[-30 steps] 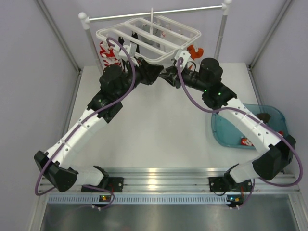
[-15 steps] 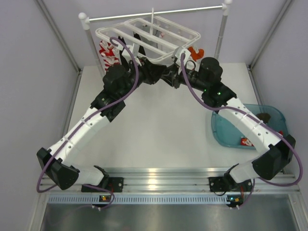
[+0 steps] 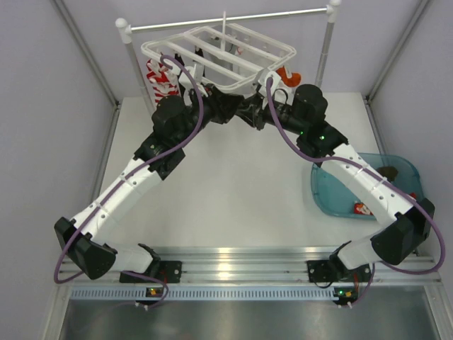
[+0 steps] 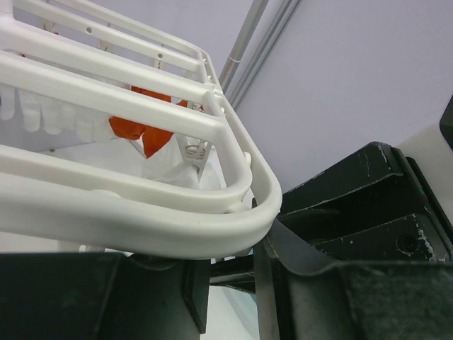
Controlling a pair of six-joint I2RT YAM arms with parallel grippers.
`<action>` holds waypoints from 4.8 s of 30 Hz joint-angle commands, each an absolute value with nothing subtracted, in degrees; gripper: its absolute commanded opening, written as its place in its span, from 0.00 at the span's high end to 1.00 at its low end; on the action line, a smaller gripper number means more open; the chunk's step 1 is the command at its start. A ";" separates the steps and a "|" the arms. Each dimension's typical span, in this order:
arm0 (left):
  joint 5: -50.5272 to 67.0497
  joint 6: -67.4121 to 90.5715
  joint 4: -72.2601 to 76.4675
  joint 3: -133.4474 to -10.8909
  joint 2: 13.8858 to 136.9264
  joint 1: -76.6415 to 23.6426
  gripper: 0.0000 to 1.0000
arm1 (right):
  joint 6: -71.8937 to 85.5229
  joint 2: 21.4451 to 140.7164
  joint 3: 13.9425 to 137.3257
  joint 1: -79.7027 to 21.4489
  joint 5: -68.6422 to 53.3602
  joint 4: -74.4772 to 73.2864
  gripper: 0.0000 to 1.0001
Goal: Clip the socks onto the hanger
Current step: Open the clamp at the hanger, then pick up the sock from the bin.
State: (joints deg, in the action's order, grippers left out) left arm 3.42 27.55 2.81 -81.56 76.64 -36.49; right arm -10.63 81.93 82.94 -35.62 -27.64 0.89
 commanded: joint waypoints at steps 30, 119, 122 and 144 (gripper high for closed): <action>4.48 29.71 2.37 -82.70 75.41 -36.21 1.00 | -17.58 78.92 85.07 -30.93 -37.27 -0.71 0.32; 12.57 30.85 2.02 -77.78 75.67 -31.55 1.00 | -93.16 86.40 91.05 22.94 -46.66 -78.74 1.00; 12.57 30.85 1.85 -77.78 75.67 -31.55 1.00 | -92.72 84.99 92.46 22.41 -48.08 -80.77 1.00; 14.33 31.46 3.51 -78.40 76.03 -31.64 1.00 | -21.28 70.57 82.79 -13.17 -55.12 -24.98 1.00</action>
